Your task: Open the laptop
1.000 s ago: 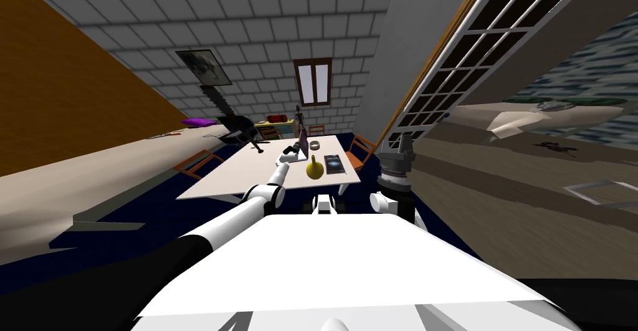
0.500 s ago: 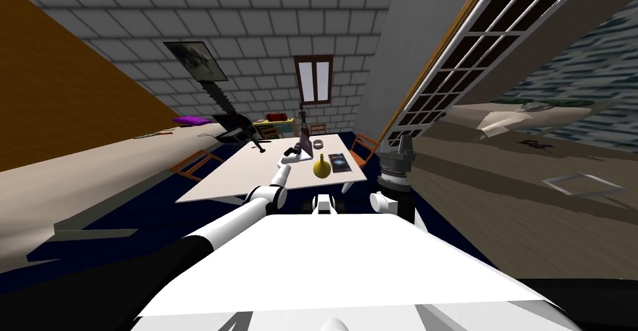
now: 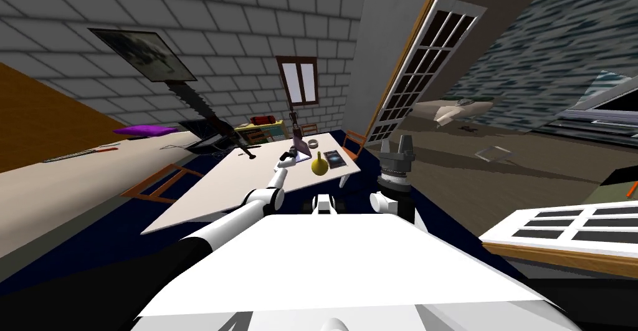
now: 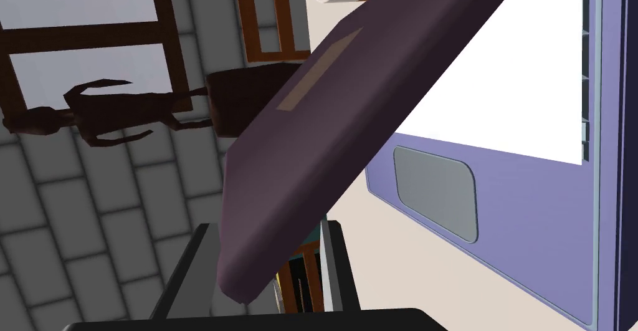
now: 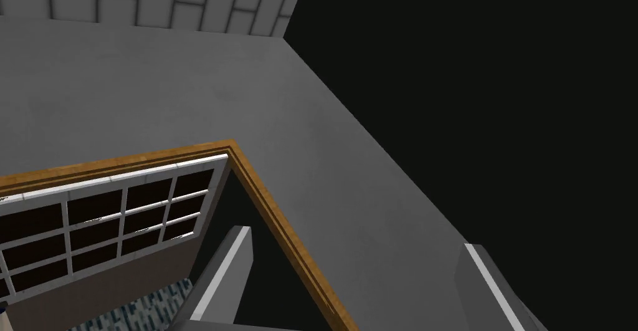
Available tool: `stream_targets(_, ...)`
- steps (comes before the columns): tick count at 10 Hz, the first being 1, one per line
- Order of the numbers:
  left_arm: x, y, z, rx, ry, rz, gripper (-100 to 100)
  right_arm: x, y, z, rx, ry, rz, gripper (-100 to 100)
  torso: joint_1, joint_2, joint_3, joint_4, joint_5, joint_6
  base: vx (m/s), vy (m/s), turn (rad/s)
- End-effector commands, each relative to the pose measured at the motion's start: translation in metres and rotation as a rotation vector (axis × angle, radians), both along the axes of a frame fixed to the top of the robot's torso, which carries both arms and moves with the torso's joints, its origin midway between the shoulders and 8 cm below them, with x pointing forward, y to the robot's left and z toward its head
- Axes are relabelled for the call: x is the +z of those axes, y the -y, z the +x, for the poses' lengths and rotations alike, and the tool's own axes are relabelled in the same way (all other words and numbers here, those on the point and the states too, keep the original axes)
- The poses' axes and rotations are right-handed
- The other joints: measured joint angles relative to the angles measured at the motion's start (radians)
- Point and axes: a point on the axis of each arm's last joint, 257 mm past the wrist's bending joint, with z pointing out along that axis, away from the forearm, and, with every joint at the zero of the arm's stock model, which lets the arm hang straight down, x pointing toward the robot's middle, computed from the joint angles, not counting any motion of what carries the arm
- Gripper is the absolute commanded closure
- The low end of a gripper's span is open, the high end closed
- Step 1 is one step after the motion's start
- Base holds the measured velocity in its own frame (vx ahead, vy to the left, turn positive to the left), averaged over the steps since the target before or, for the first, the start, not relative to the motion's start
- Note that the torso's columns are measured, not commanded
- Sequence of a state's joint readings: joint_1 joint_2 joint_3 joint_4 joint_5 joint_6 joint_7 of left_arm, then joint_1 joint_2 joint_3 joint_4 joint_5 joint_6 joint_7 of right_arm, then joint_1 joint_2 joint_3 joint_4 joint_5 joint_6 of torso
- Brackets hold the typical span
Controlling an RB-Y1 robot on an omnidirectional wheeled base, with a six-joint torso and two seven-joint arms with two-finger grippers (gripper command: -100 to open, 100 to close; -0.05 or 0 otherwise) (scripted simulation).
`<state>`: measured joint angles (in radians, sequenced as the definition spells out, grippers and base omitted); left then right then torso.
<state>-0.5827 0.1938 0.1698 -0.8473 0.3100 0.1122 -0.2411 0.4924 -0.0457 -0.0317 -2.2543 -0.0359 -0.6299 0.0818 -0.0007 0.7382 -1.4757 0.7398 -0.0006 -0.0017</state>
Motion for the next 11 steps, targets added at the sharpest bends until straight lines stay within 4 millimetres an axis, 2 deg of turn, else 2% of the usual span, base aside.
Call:
stream_targets(1,-0.011,-0.044,-0.012,0.095,0.025,-0.092,100,0.000,0.000,0.000,0.000,0.000,0.000,0,-0.001,-0.001,-0.001,0.000,0.000,0.001,-0.061,0.135,-0.418)
stream_targets(2,-0.009,-0.044,-0.012,0.097,0.032,-0.091,100,0.000,0.000,0.000,0.000,0.000,0.000,0,0.000,0.000,0.000,0.000,0.000,0.003,-0.060,0.102,-0.207)
stream_targets(4,-0.023,-0.084,-0.027,0.185,0.050,-0.169,100,0.000,0.000,0.000,0.000,0.000,0.000,0,-0.001,0.003,0.002,0.000,0.000,0.001,-0.078,0.101,-0.336)
stream_targets(6,-0.021,-0.084,-0.027,0.187,0.058,-0.168,100,0.000,0.000,0.000,0.000,0.000,0.000,0,0.000,0.002,0.001,0.001,0.000,0.001,-0.055,0.062,-0.080)
stream_targets(8,-0.031,-0.125,-0.045,0.279,0.090,-0.240,100,0.000,0.000,0.000,0.000,0.000,0.000,0,-0.001,0.000,0.000,0.000,-0.001,0.003,-0.065,0.083,-0.305)
stream_targets(9,-0.033,-0.110,-0.039,0.251,0.072,-0.217,100,0.000,0.000,0.000,0.000,0.000,0.000,0,0.001,0.003,0.002,0.000,0.001,0.003,-0.046,0.058,-0.085)
stream_targets(10,-0.023,-0.115,-0.034,0.254,0.075,-0.222,-100,0.000,0.000,0.000,0.000,0.000,0.000,0,-0.001,0.001,0.001,0.000,0.000,0.001,-0.025,-0.011,0.035)
stream_targets(11,-0.018,-0.117,-0.030,0.252,0.074,-0.222,-100,0.000,0.000,0.000,0.000,0.000,0.000,0,-0.004,0.000,0.000,-0.001,-0.001,0.001,-0.033,-0.033,0.011)
